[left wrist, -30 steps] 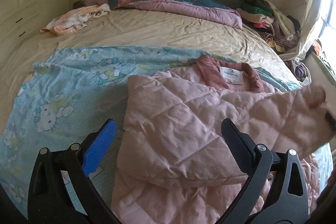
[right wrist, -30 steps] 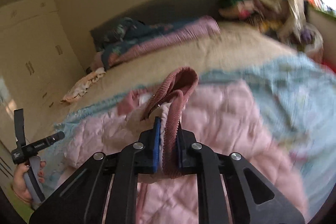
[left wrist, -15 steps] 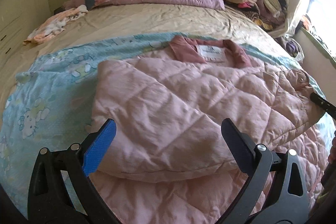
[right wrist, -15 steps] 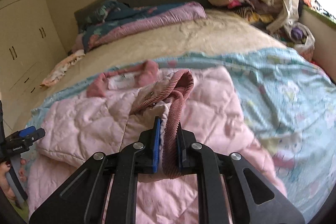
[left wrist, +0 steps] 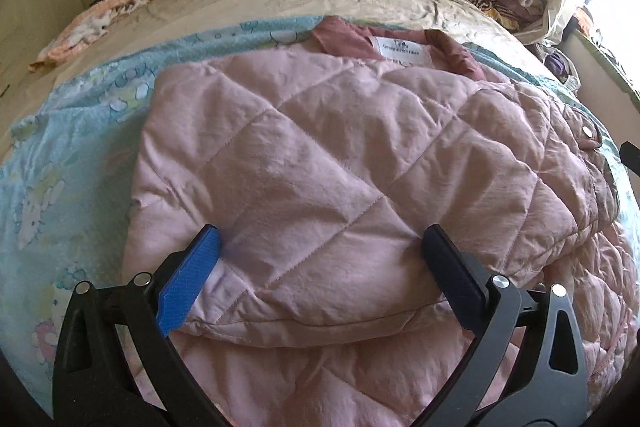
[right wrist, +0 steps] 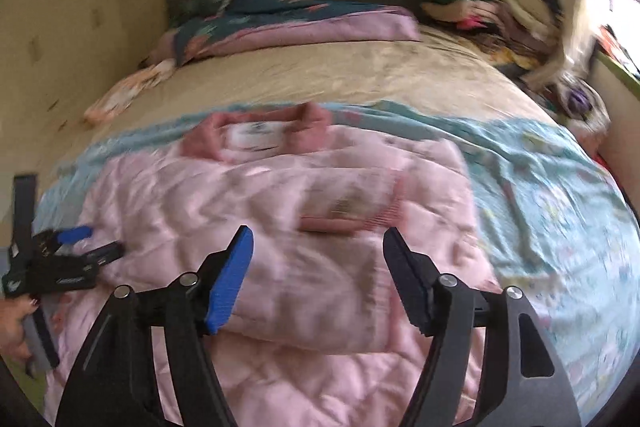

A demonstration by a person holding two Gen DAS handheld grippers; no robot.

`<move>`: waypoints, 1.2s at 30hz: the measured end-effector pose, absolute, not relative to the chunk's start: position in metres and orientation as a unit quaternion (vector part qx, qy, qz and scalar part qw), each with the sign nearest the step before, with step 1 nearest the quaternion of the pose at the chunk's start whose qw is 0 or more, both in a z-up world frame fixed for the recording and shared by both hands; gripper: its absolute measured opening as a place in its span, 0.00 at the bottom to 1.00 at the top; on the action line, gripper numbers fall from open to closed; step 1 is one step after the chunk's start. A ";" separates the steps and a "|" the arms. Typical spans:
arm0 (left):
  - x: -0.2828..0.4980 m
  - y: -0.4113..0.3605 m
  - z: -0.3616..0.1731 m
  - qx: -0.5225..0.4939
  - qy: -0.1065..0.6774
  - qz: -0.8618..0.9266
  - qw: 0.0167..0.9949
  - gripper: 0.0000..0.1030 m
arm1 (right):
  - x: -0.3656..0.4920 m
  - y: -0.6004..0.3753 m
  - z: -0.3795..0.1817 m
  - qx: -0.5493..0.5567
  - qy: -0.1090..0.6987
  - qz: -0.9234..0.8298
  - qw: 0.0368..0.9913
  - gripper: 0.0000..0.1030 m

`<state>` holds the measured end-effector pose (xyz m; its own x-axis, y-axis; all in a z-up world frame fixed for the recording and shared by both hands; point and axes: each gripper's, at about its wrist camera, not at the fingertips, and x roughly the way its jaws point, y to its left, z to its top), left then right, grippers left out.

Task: Fold large clothes

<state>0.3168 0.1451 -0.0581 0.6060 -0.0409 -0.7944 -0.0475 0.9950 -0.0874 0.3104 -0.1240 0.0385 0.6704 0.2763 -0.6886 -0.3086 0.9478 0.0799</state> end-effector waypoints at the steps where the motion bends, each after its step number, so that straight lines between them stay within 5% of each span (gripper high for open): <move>1: 0.317 0.146 -0.058 -0.052 0.444 0.001 0.894 0.92 | 0.312 -0.113 0.038 -0.035 0.378 0.175 0.908 0.68; 8: 0.317 0.147 -0.058 -0.055 0.447 -0.002 0.893 0.92 | 0.351 -0.070 -0.020 -0.085 0.486 0.190 0.849 0.78; 12: 0.317 0.144 -0.056 -0.050 0.447 -0.004 0.893 0.92 | 0.356 -0.071 -0.042 -0.075 0.481 0.185 0.853 0.80; 23: 0.310 0.138 -0.044 -0.054 0.454 -0.022 0.889 0.91 | 0.333 -0.082 -0.036 -0.040 0.463 0.172 0.868 0.81; 36: 0.285 0.127 -0.013 -0.078 0.430 -0.042 0.898 0.91 | 0.280 -0.128 0.015 0.051 0.423 0.169 0.889 0.96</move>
